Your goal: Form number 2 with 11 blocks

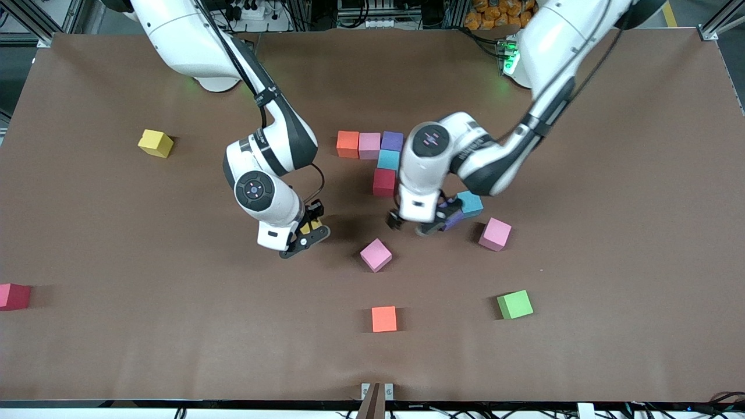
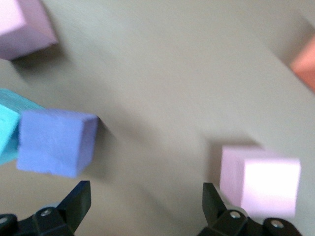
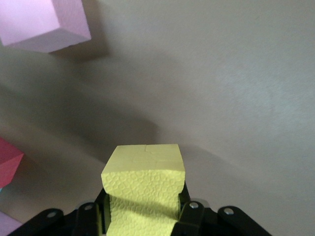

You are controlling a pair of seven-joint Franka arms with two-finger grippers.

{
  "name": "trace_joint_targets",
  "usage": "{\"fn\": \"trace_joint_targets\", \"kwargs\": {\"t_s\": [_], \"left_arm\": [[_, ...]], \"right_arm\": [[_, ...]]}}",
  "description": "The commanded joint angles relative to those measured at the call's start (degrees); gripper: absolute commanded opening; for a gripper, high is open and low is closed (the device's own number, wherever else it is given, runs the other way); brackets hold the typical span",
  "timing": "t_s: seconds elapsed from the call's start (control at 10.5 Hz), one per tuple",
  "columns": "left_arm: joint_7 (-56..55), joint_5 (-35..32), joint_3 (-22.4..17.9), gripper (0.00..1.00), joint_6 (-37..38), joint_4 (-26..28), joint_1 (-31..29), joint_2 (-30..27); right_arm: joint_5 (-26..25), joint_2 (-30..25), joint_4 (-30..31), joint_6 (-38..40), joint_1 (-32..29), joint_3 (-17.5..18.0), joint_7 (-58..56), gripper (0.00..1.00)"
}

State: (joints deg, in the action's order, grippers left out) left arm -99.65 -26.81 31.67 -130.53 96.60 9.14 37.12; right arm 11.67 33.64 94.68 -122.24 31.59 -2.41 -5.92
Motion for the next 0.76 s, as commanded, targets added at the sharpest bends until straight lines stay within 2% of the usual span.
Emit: {"fn": "trace_joint_targets", "kwargs": {"t_s": [0.0, 0.1, 0.29, 0.48, 0.57, 0.67], "left_arm": [[-14.6, -0.1, 0.1, 1.0, 2.6, 1.7, -0.4, -1.3], [-20.4, -0.3, 0.2, 1.0, 2.7, 2.5, -0.3, -1.3], [-34.1, -0.4, 0.2, 1.0, 2.9, 3.2, 0.4, -1.2], [-41.9, -0.3, 0.3, 1.0, 3.1, 5.4, 0.0, -2.4], [-46.6, -0.3, 0.3, 1.0, 3.4, 5.7, -0.5, -2.4], [-50.3, -0.3, 0.3, 1.0, 3.4, 6.1, -1.2, -2.4]], "right_arm": [[1.3, -2.4, 2.9, 0.2, 2.9, 0.3, -0.4, 0.0], [1.1, -2.7, 3.1, 0.2, 4.7, 0.3, -1.5, 0.0], [1.0, -3.7, 4.2, 0.2, 5.8, 0.3, -16.1, 0.0], [0.4, -3.9, 5.3, -0.5, 6.6, 0.2, -24.8, 0.0], [-0.7, -4.4, 5.4, -0.6, 8.3, 0.2, -28.1, 0.0], [-4.5, -4.9, 5.9, -1.2, 10.7, 0.1, -28.5, 0.0]]}}
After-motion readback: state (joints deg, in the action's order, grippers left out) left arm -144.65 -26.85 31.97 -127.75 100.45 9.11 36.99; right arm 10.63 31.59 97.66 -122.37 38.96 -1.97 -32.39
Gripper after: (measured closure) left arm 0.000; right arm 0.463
